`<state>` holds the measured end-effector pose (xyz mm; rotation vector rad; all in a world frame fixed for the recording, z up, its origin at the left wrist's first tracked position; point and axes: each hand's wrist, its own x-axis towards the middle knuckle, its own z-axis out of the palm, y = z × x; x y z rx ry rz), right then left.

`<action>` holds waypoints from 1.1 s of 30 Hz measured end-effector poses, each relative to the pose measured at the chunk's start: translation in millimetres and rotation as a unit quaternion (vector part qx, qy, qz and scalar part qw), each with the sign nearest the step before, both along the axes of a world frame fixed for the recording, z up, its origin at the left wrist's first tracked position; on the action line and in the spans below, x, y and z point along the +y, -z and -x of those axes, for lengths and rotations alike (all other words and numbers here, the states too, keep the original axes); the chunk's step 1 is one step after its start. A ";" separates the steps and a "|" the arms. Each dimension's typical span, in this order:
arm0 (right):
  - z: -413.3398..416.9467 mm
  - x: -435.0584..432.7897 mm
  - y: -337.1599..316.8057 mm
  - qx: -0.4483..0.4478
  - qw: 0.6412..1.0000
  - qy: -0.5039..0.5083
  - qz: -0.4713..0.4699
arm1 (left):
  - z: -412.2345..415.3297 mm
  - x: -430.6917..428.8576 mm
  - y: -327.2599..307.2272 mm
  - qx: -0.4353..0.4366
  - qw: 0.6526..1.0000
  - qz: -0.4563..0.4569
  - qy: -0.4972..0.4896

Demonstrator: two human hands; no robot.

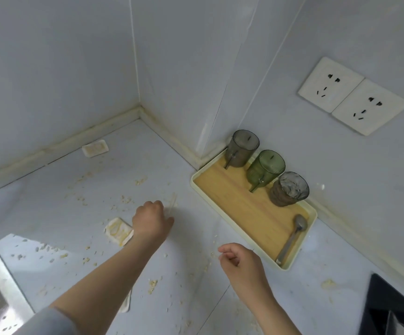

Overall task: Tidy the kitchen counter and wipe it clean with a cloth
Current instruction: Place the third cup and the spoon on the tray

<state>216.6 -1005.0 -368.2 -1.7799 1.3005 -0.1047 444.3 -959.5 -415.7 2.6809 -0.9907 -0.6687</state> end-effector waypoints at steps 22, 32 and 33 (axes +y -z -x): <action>25.6 15.7 9.8 0.001 1.000 0.018 -0.024 | 51.8 22.7 -26.3 0.066 0.989 0.128 -0.017; 88.8 47.9 9.9 -0.008 0.998 0.055 -0.026 | 120.7 57.1 -50.7 0.085 0.986 0.140 0.006; 99.4 49.1 10.9 -0.005 0.997 0.069 -0.028 | 127.9 58.1 -51.9 0.085 0.987 0.137 0.014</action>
